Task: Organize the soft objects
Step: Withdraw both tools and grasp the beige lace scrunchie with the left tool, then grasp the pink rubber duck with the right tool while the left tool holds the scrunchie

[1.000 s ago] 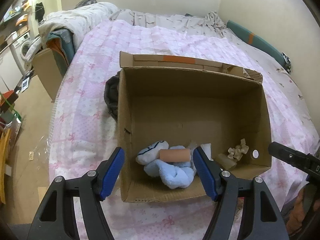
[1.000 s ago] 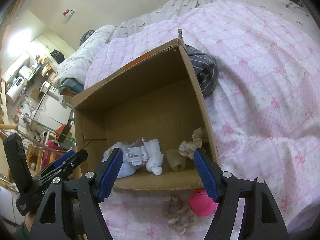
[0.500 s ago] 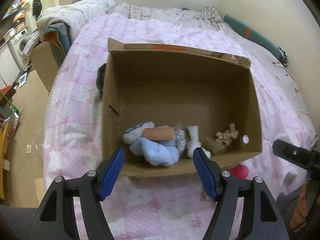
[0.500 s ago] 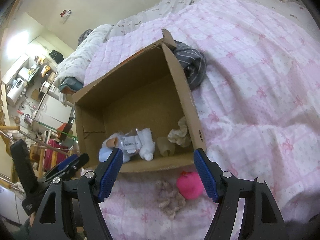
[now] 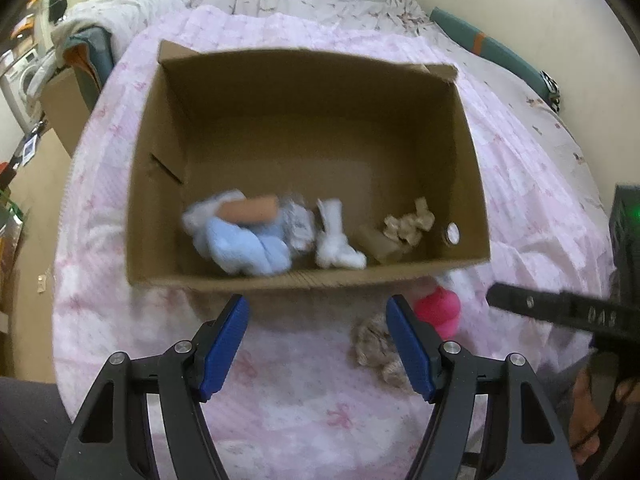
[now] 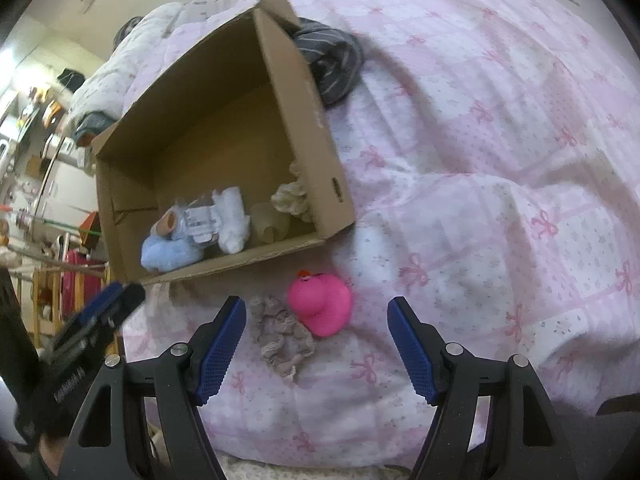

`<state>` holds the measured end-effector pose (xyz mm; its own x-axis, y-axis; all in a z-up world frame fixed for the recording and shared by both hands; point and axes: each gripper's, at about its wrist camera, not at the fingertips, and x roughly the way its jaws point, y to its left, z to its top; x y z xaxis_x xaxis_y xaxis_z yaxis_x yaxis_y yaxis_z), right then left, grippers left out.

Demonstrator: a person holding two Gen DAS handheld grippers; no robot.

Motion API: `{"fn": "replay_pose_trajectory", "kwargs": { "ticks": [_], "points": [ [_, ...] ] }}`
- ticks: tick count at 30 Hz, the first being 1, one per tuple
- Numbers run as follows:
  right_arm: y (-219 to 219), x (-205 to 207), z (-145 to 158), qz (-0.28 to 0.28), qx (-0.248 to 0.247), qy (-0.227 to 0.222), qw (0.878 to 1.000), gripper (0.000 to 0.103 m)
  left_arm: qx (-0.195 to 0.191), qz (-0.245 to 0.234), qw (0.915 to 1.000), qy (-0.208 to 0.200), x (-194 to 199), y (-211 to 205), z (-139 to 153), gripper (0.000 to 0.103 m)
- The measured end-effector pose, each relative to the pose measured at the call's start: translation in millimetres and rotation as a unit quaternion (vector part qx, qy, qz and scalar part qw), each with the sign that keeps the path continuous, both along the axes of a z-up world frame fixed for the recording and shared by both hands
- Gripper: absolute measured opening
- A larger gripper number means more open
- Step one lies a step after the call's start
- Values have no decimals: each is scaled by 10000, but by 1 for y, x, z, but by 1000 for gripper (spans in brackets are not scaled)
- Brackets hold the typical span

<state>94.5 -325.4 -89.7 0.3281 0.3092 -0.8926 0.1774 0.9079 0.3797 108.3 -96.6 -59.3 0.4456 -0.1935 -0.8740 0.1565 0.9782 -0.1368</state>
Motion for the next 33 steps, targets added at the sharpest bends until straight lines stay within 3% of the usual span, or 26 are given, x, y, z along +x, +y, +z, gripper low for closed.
{"fn": "replay_pose_trajectory", "kwargs": {
  "ticks": [8,12,15,17,19,21,25,31,33],
  "points": [
    [-15,2,-14,-324,128,359,9987,77,-270,-382,9957,803,-5,-34,-45,68],
    [-19,2,-15,-430,164,404,9981,77,-572,-531,9872,1389,0,-54,-78,68],
    [-21,1,-16,-491,173,413,9978,77,-458,-485,9854,1570,4,-63,-98,67],
    [-21,1,-17,-509,161,436,9976,77,-334,-620,9888,1316,2,-69,-96,56],
    [-22,2,-18,-524,145,455,9975,77,-271,-725,9878,1353,0,-70,-98,28],
    [-22,2,-18,-539,134,461,9974,77,-384,-687,9858,1485,0,-65,-100,13],
    [-20,3,-18,-533,121,461,9974,77,-389,-589,9836,1662,-1,-48,-90,9],
    [-17,5,-23,-460,42,513,9976,77,-318,-608,9887,1335,-9,-20,-38,9],
    [-14,6,-22,-413,13,482,9980,77,-460,-560,9886,1317,-14,-6,-22,9]
  ]
}}
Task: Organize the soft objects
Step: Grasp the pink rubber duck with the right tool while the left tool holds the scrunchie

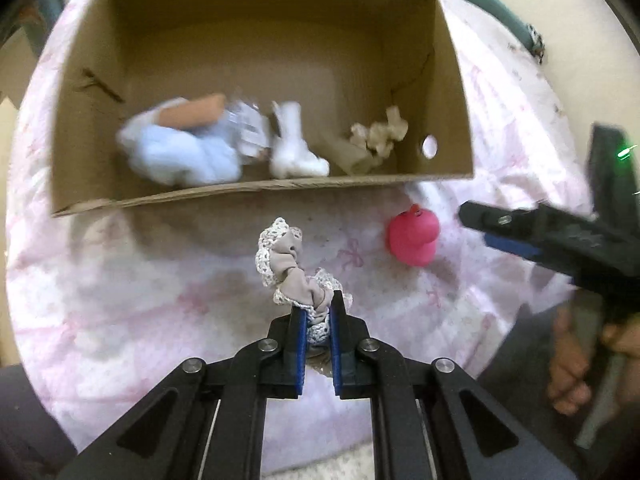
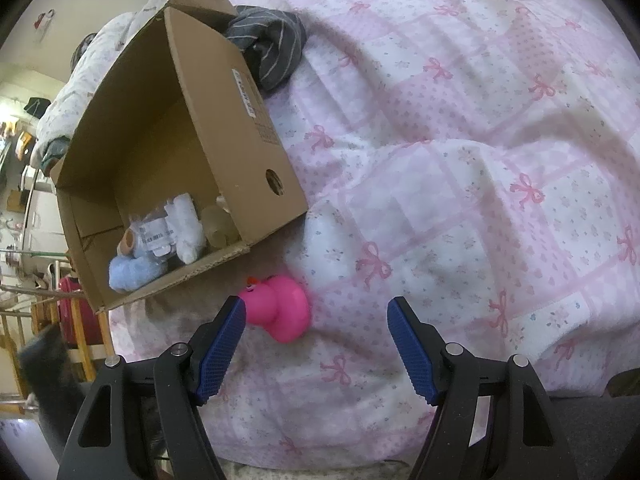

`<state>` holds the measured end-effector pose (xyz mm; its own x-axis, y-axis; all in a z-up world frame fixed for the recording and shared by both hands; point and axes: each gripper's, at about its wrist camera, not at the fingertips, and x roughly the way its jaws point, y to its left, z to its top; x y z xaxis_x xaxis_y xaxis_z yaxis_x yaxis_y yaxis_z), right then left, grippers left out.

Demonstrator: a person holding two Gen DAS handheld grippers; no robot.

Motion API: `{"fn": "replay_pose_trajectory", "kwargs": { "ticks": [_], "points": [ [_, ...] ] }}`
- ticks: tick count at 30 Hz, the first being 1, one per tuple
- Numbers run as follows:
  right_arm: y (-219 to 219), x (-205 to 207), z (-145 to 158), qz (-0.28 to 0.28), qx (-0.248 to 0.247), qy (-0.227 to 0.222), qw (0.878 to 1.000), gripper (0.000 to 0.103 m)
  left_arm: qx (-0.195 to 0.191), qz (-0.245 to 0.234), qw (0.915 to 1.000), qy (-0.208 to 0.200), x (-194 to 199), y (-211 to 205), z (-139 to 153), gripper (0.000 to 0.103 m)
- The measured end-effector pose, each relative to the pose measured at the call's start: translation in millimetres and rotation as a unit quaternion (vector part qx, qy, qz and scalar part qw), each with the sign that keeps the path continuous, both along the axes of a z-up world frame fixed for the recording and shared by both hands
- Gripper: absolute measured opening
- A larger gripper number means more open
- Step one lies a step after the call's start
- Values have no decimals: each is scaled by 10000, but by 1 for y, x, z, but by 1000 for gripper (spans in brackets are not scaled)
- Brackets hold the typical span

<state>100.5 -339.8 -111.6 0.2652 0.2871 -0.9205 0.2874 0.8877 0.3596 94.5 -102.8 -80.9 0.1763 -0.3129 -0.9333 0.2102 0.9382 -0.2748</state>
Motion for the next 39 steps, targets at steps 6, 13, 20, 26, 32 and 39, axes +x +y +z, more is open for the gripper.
{"fn": "replay_pose_trajectory", "kwargs": {
  "ticks": [6,13,20,26,32,39],
  "points": [
    [8,2,1,100,-72,-30,9999,77,122,219,9986,-468,4,35,39,9],
    [23,11,-7,227,-221,105,9994,77,367,428,9931,-1030,11,79,52,9],
    [44,23,-20,369,-280,301,9985,77,63,946,9908,-969,13,106,44,9],
    [54,28,-33,584,-869,482,9933,77,182,1184,9876,-1013,19,110,44,9],
    [73,32,-38,987,-1342,426,9851,68,186,1139,9873,-1091,19,107,46,9],
    [102,24,-26,1627,-1616,52,9733,45,286,1179,9856,-1180,17,109,47,9]
  ]
}}
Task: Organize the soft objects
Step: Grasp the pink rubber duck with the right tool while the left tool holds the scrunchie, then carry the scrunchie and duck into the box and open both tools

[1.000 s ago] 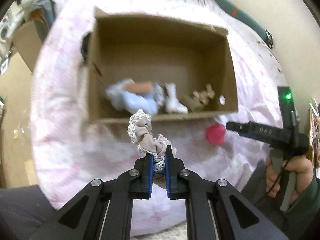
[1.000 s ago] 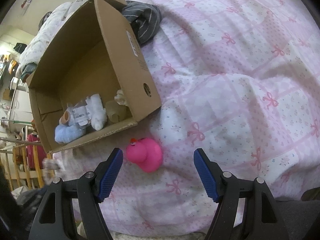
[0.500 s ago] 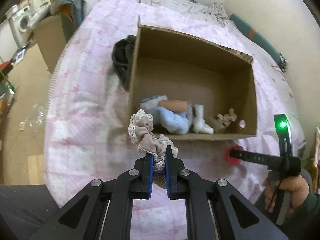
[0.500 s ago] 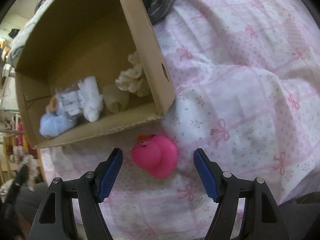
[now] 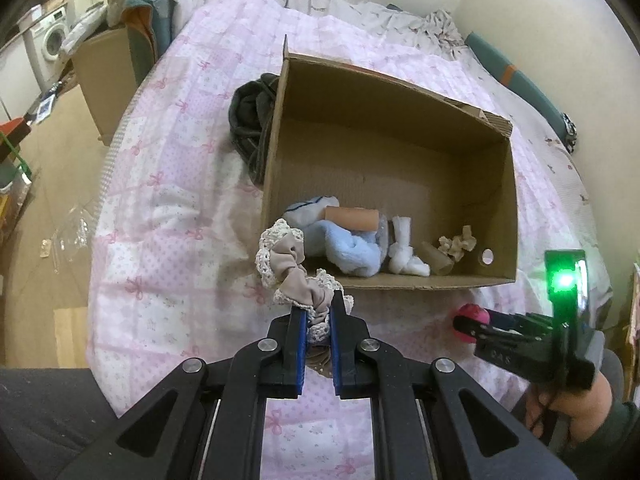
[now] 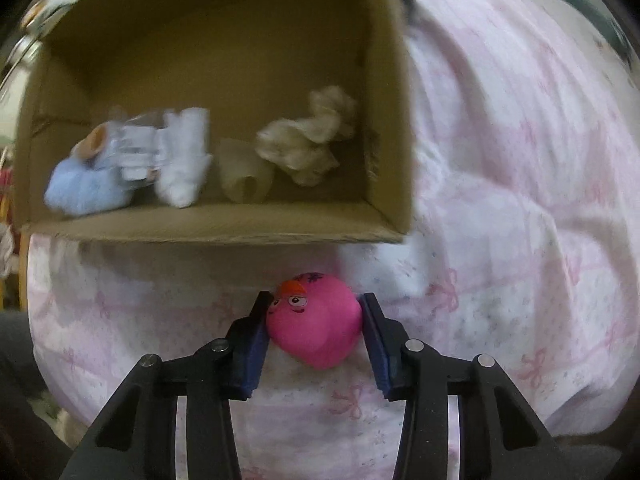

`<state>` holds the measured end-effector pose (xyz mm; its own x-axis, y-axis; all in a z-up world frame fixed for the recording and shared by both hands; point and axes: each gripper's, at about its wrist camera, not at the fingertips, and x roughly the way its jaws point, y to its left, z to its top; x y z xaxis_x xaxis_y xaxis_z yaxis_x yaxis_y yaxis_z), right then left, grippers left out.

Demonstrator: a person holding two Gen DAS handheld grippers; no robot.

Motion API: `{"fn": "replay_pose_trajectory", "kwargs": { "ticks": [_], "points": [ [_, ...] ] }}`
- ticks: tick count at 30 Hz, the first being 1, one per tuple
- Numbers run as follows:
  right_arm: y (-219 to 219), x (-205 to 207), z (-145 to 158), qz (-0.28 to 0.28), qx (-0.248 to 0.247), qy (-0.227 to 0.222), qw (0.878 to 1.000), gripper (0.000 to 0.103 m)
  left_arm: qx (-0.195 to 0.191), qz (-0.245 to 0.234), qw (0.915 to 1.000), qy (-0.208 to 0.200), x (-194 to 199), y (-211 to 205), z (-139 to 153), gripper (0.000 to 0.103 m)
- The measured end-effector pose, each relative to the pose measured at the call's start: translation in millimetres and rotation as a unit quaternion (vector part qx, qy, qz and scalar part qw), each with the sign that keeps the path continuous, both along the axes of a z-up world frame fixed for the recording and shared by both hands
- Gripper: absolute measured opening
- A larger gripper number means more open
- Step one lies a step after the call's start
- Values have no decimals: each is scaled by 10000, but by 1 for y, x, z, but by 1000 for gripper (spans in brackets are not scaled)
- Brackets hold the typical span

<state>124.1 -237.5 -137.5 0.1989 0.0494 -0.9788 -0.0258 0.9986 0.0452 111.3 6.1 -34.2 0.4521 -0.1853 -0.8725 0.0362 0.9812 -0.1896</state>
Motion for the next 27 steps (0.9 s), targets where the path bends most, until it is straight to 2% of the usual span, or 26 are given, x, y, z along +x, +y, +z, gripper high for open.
{"fn": "replay_pose_trajectory", "kwargs": {
  "ticks": [3,12,15,19,24,27],
  "points": [
    [13,-6,5,211,27,-60,9998,45,107,-2,9999,-2,-2,0,-2,9],
    [36,-44,40,690,947,-294,9927,45,203,-86,9996,-182,-11,1,10,9],
    [47,-50,68,744,1244,-616,9875,45,288,-149,9986,-416,-9,0,29,9],
    [40,-53,102,747,1446,-1203,9793,45,340,-163,9967,-718,3,-1,54,9],
    [17,-36,134,631,1666,-1773,9679,45,578,-261,9913,-1151,24,-10,77,9],
    [10,-25,150,602,1718,-2133,9599,45,596,-304,9899,-1250,41,-15,81,9]
  ]
}}
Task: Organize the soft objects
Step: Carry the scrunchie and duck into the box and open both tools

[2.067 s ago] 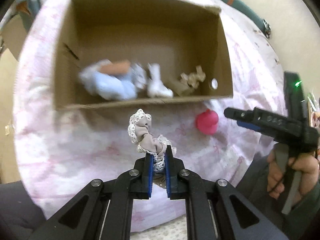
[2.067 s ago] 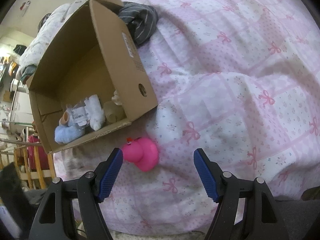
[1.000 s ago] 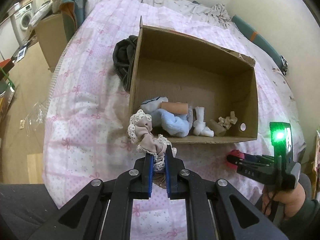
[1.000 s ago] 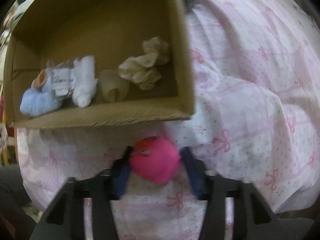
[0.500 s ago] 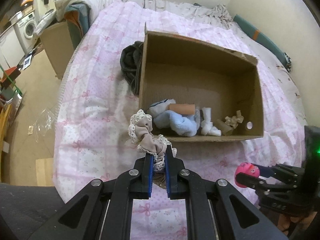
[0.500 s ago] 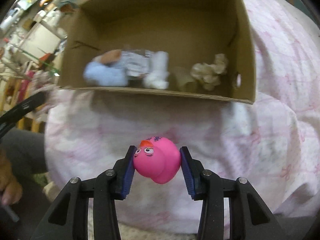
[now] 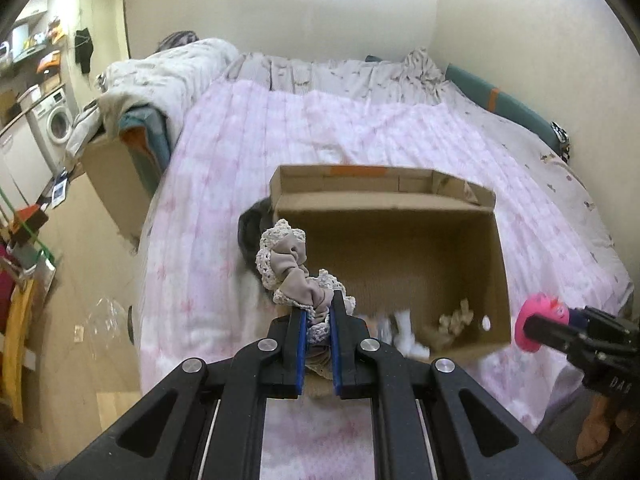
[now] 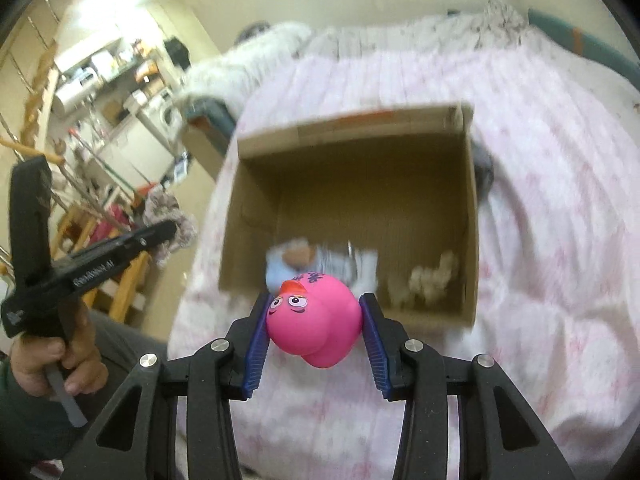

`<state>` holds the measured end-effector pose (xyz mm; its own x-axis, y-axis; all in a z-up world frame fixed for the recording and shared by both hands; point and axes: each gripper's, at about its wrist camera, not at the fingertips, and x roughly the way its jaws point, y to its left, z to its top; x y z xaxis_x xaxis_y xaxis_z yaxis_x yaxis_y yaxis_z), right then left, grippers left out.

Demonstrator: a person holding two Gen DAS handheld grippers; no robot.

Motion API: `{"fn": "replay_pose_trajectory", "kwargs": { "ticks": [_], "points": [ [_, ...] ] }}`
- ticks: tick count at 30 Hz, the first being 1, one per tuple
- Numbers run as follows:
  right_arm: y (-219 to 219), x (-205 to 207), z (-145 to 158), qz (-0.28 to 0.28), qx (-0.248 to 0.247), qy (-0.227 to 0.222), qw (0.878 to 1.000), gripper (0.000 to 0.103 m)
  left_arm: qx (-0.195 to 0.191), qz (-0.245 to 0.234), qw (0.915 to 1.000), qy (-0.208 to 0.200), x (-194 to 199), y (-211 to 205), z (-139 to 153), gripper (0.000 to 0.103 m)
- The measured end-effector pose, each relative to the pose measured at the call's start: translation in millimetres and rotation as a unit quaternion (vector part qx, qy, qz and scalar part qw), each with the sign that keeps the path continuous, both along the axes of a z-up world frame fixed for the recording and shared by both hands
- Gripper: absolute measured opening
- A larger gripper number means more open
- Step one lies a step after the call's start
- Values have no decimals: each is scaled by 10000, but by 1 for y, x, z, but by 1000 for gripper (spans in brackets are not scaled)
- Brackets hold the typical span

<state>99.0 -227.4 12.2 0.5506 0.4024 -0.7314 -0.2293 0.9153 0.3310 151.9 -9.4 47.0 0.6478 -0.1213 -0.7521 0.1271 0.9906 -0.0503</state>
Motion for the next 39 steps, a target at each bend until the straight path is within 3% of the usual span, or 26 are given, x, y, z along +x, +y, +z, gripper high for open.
{"fn": "replay_pose_trajectory", "kwargs": {
  "ticks": [6,10,12,17,23,33,38,39],
  "points": [
    [-16,28,-2,-348,201,-231,9989,45,137,-110,9998,-32,28,-18,-22,9],
    [-27,42,-31,-607,226,17,9979,45,-31,-122,9995,280,39,-20,-46,9],
    [-31,48,-47,-715,266,345,9965,45,7,-175,9994,283,40,-23,-52,9],
    [-24,50,-47,-625,88,176,9979,45,76,-369,9987,350,44,-31,-63,9],
    [-24,64,-67,-738,-115,570,9956,45,-57,-485,9974,523,47,-34,-73,9],
    [-22,66,-79,-675,-246,847,9938,46,-168,-451,9968,641,47,-36,-78,10],
    [-18,63,-75,-606,-292,731,9951,46,-193,-416,9970,620,45,-36,-77,25],
    [-17,63,-76,-599,-332,747,9948,46,-137,-364,9975,589,44,-37,-76,38]
  ]
}}
